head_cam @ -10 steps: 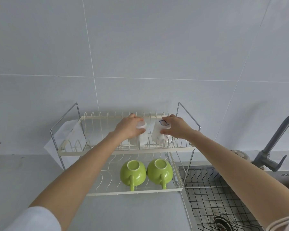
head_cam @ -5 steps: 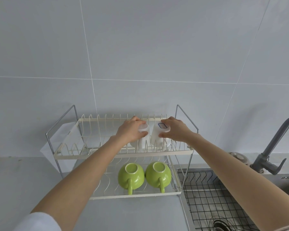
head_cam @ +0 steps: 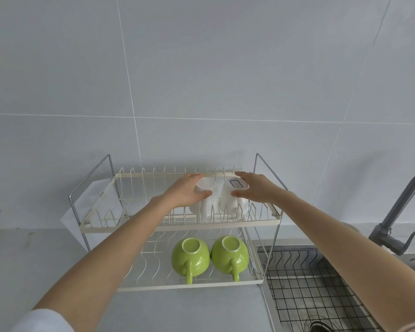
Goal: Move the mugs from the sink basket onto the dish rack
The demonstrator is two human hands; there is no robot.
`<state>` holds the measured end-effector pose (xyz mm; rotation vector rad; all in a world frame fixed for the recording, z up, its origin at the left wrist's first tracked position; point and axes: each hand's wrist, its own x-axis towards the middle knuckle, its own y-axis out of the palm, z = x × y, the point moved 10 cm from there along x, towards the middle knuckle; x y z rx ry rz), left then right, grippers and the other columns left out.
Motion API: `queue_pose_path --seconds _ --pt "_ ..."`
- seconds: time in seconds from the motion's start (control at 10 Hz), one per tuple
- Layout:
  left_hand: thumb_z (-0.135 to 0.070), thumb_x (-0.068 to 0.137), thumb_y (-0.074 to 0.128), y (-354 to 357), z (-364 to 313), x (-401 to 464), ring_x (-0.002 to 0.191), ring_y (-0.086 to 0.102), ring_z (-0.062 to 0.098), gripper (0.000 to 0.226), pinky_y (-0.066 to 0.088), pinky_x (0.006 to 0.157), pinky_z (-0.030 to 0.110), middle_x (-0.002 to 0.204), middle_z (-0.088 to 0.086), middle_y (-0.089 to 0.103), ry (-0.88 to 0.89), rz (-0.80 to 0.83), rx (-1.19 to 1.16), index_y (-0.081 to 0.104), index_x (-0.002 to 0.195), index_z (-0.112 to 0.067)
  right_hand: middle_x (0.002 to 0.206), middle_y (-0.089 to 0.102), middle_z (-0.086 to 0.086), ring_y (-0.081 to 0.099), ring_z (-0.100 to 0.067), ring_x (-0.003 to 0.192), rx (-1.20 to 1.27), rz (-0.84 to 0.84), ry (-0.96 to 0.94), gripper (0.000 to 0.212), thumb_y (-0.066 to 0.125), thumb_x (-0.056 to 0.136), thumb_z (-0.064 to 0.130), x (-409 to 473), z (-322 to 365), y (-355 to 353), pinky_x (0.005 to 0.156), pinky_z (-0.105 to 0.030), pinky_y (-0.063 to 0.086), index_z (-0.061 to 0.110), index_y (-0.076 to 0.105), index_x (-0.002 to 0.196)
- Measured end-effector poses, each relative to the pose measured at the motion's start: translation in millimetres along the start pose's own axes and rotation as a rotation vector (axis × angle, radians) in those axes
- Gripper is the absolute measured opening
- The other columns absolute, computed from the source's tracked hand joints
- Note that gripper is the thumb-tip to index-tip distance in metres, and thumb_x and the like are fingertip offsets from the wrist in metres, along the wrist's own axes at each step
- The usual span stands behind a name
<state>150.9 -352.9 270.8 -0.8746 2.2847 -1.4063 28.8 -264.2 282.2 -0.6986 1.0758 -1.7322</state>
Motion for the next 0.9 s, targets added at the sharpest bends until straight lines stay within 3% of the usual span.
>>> queue_pose_path --seconds 0.2,0.4,0.7,0.9 --pt "-0.040 0.086 0.054 4 4 2 0.131 0.039 0.029 0.064 0.033 0.109 0.039 0.146 0.012 0.037 -0.030 -0.007 -0.017 0.031 0.140 -0.014 0.144 0.041 -0.014 0.036 -0.029 0.134 0.033 -0.029 0.035 0.065 0.061 0.086 0.031 -5 -4 -1 0.108 -0.037 0.033 0.013 0.032 0.141" --pt "-0.042 0.086 0.053 5 2 2 0.131 0.039 0.028 0.065 0.033 0.109 0.040 0.147 0.011 0.035 -0.021 -0.012 -0.008 0.029 0.141 -0.015 0.133 0.050 -0.019 0.047 -0.034 0.122 0.016 -0.037 0.034 0.048 0.059 0.088 0.027 -8 -1 -3 0.101 -0.041 0.039 0.002 0.047 0.127" --pt "-0.043 0.089 0.047 6 0 0 0.130 0.040 0.030 0.065 0.034 0.107 0.039 0.147 0.014 0.035 -0.015 0.033 0.023 0.024 0.142 -0.012 0.138 0.043 -0.016 0.040 -0.028 0.126 -0.108 0.052 -0.008 0.048 0.047 0.093 0.033 -8 1 6 0.098 -0.032 0.035 0.005 0.040 0.132" --pt "-0.043 0.091 0.043 -5 -3 -5 0.137 0.031 0.029 0.067 0.029 0.112 0.039 0.152 0.014 0.027 -0.047 0.021 0.046 0.019 0.143 -0.008 0.150 0.032 -0.013 0.027 -0.027 0.139 -0.166 0.070 0.003 0.059 0.045 0.094 0.032 -14 6 1 0.111 -0.034 0.025 0.004 0.026 0.142"
